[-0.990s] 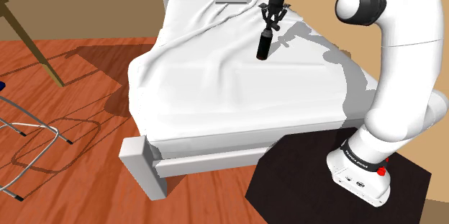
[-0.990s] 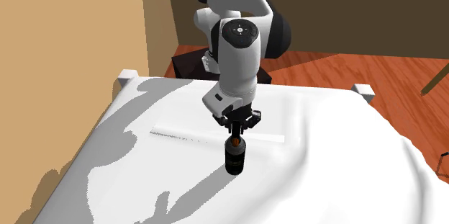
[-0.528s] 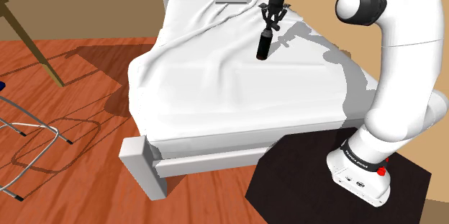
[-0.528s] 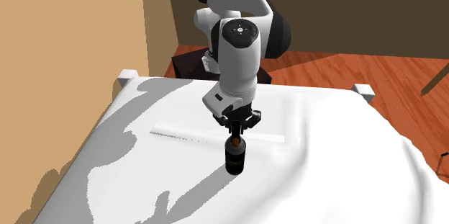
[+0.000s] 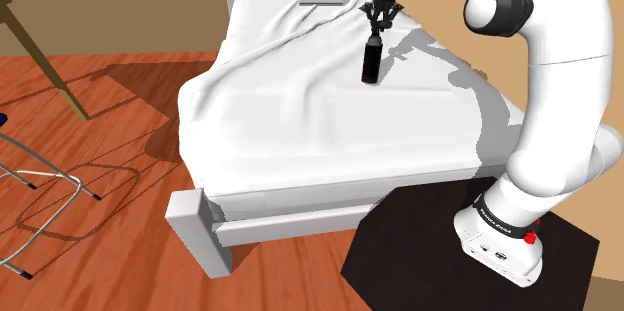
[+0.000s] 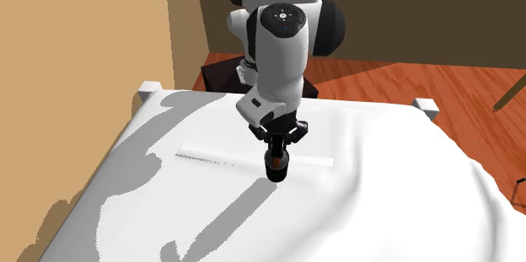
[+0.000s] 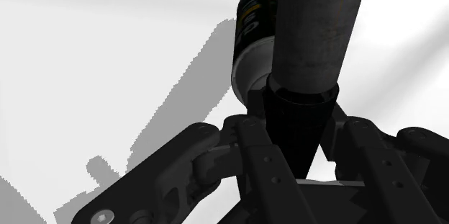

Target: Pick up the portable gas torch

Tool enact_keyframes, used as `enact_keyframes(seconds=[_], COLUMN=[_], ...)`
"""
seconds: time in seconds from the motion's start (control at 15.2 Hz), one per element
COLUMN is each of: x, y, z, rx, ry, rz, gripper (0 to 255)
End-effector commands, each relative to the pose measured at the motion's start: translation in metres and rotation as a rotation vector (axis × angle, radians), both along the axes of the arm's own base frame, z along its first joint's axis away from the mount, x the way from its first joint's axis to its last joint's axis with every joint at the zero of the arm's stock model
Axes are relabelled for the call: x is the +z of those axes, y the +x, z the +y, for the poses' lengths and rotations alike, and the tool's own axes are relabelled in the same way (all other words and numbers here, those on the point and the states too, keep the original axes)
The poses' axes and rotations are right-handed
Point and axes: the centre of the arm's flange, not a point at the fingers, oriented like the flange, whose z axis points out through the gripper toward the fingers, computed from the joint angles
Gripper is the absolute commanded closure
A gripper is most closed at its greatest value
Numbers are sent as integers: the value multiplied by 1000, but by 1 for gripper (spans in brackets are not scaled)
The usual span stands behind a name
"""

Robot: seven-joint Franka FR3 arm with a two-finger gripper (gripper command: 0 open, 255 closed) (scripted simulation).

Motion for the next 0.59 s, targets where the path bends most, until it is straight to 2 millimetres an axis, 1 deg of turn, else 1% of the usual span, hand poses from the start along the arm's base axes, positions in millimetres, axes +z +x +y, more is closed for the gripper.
enact_keyframes(seconds=[0.0, 0.46, 0.53], x=[10, 47, 48], y=[-1, -1, -1], z=[0, 0, 0], rx=[0, 0, 0], ry=[0, 0, 0], rz=[-1, -1, -1], gripper=[255, 255, 255])
